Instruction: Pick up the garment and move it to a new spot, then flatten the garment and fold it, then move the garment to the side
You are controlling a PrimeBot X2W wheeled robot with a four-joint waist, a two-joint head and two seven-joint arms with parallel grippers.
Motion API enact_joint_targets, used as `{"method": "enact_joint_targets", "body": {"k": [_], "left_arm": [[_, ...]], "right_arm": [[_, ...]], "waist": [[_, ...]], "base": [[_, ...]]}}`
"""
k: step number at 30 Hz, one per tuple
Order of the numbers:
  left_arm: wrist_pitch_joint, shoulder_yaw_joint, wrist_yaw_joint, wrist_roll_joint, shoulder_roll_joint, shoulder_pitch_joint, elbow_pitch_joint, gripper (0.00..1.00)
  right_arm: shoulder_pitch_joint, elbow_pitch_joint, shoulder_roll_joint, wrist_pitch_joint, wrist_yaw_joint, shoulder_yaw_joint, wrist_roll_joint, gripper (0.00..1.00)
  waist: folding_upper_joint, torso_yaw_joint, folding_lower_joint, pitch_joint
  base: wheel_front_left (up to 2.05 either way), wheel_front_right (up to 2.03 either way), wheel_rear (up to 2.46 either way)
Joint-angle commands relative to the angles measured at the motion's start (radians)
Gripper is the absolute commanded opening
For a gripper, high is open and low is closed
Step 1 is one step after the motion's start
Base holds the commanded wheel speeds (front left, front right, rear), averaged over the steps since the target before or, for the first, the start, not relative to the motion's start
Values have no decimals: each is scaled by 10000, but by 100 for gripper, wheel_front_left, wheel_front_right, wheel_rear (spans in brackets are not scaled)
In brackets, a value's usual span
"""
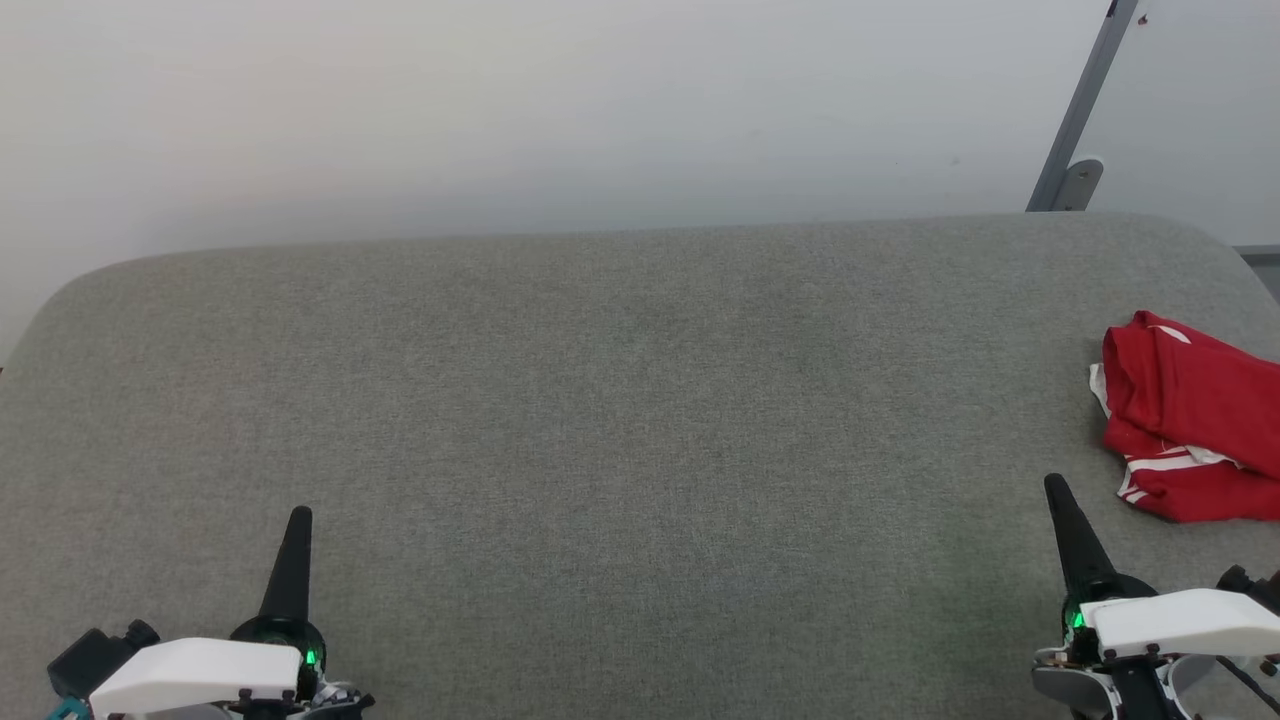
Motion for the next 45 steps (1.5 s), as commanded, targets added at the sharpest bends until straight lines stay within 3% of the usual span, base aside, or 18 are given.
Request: {"method": "enact_joint_targets", "body": {"k": [1, 45], "left_arm": [[72, -2, -22, -175, 36, -263, -36, 0], [868, -8, -30, -3174, -4, -947, 402, 0]], "right_arm": [[-185, -41, 25, 48, 3, -31, 192, 0], [-600, 11, 137, 823, 2, -207, 2892, 0]], "waist": [[0, -2, 0, 3], [0, -74, 0, 145]], "base": [[0, 0, 0], [0, 0, 0]]}}
